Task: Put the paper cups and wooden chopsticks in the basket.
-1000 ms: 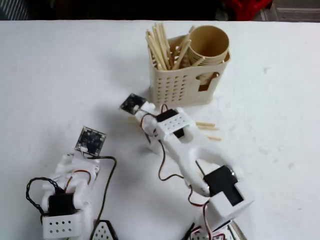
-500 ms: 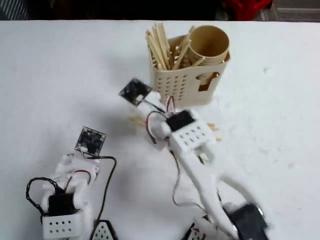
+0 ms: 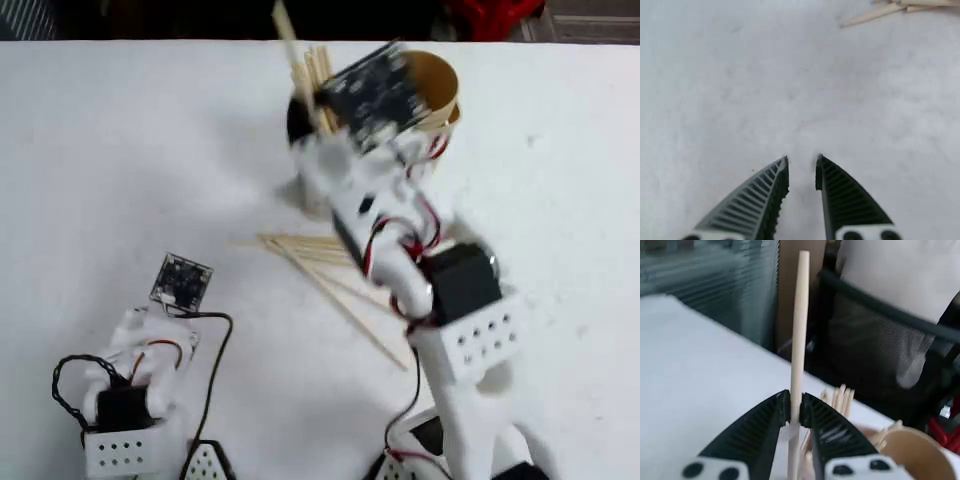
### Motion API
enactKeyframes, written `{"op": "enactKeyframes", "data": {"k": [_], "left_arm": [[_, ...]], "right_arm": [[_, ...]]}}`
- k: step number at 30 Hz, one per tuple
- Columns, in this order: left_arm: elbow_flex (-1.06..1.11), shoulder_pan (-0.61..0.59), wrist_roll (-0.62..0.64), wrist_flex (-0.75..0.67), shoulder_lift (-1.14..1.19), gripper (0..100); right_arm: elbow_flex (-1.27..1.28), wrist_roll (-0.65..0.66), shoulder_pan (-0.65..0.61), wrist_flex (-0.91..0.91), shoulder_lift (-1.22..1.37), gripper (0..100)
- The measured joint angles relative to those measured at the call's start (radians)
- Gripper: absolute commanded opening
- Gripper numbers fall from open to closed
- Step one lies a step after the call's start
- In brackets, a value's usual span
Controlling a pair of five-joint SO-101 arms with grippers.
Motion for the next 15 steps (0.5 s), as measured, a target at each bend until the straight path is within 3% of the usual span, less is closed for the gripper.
{"op": "enactKeyframes", "data": {"k": [6,11,15], "left_arm": [[0.000,0.000,0.000,0.000,0.000,11],[0.000,0.000,0.000,0.000,0.000,11],[0.000,0.000,0.000,0.000,0.000,11]], "right_arm": [[-0.086,0.028,0.064,-0.342,0.172,2.1],[-0.109,0.028,0.078,-0.373,0.279,2.9],[-0.109,0.028,0.091,-0.376,0.322,14.0]]}}
